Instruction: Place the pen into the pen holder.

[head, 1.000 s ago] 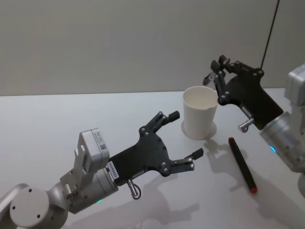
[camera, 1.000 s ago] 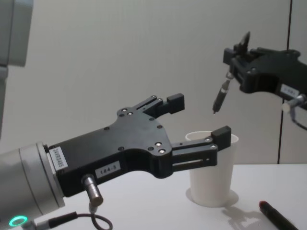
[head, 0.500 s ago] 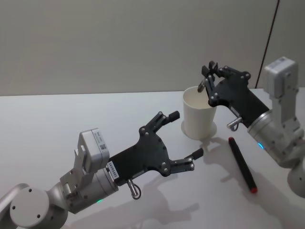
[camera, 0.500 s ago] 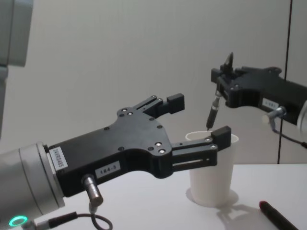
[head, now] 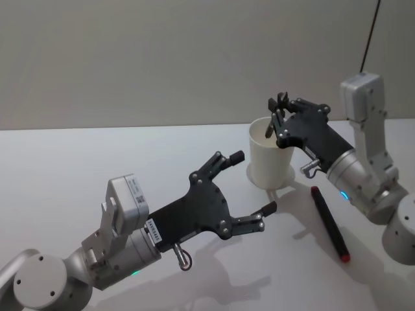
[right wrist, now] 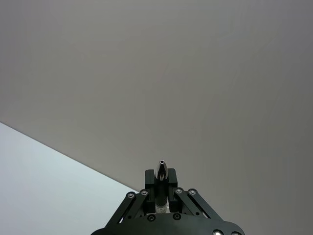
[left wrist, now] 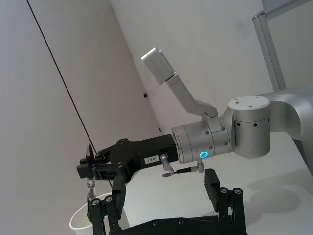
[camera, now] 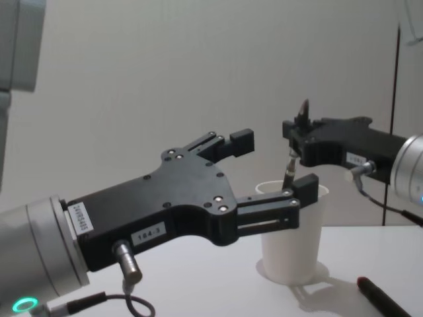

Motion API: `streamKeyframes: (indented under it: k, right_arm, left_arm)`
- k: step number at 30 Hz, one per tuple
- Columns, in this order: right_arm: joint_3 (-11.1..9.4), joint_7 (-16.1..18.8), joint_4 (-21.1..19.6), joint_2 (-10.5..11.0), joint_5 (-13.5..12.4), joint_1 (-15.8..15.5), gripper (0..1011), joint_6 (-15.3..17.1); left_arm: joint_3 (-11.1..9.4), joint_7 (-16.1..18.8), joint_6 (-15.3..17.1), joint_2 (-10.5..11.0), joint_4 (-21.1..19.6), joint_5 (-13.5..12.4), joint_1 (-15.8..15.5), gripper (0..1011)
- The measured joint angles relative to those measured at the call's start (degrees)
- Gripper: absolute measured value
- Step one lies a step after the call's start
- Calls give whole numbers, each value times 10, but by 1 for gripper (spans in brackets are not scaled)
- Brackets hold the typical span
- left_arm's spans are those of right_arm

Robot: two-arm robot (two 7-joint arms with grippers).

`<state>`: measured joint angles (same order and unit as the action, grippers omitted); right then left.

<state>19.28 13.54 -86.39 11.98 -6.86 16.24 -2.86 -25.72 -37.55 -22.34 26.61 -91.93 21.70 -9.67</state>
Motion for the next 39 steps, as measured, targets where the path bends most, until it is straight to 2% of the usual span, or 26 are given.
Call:
streamKeyframes:
  k: [5,17,33,34,38,39]
  right_arm:
    - [1,3,6,-5,-5,6,130,22]
    - [3,7,13,-11,-10,12,153,47]
    - [4,9,16,-14,-12,15,641,58]
    - [4,9,16,-14,-12,15,699,58]
    - [4,9,16,-14,-13,15,778,59]
    - [4,9,16,-14,-13,15,834,59]
  left_arm:
    - [0,0,0,0,0,0,0,1001]
    - [0,0,0,0,0,0,0,1001]
    - [0,0,0,0,0,0,0,1001]
    - [0,0,0,0,0,0,0,1001]
    - [0,0,0,0,0,0,0,1001]
    - [0,0,0,0,0,0,0,1001]
